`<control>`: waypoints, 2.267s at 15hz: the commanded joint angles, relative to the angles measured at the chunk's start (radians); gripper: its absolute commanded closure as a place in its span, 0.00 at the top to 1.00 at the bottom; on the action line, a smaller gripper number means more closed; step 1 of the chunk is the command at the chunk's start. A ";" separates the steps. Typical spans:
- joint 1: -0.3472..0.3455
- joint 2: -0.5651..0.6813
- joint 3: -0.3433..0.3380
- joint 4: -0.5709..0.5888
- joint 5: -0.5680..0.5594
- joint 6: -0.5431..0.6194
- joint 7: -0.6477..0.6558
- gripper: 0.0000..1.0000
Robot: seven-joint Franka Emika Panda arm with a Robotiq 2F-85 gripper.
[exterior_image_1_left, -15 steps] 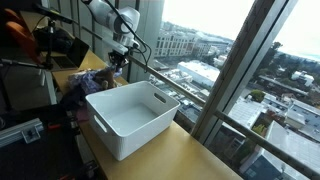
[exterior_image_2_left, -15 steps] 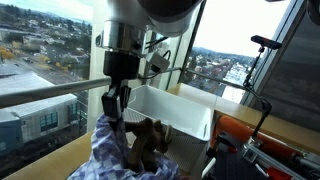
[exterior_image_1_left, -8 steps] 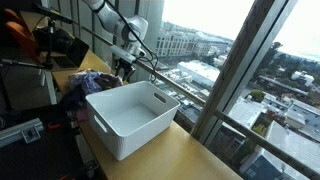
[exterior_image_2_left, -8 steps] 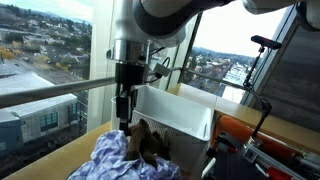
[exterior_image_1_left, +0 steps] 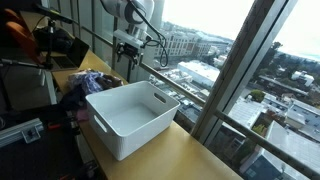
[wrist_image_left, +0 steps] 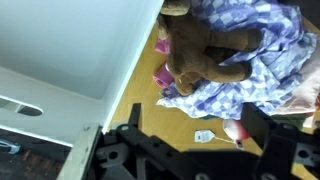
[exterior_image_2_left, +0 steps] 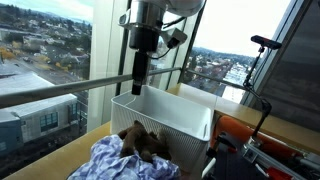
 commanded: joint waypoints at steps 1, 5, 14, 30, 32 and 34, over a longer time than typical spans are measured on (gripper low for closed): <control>0.010 -0.125 0.015 -0.169 0.002 0.104 -0.046 1.00; 0.055 -0.155 0.031 -0.331 -0.024 0.306 -0.023 1.00; 0.197 -0.142 0.041 -0.531 -0.158 0.564 0.120 1.00; 0.267 0.026 -0.059 -0.532 -0.380 0.613 0.300 0.49; 0.240 -0.039 -0.038 -0.568 -0.340 0.582 0.286 0.37; 0.201 -0.130 -0.003 -0.607 -0.274 0.530 0.257 0.23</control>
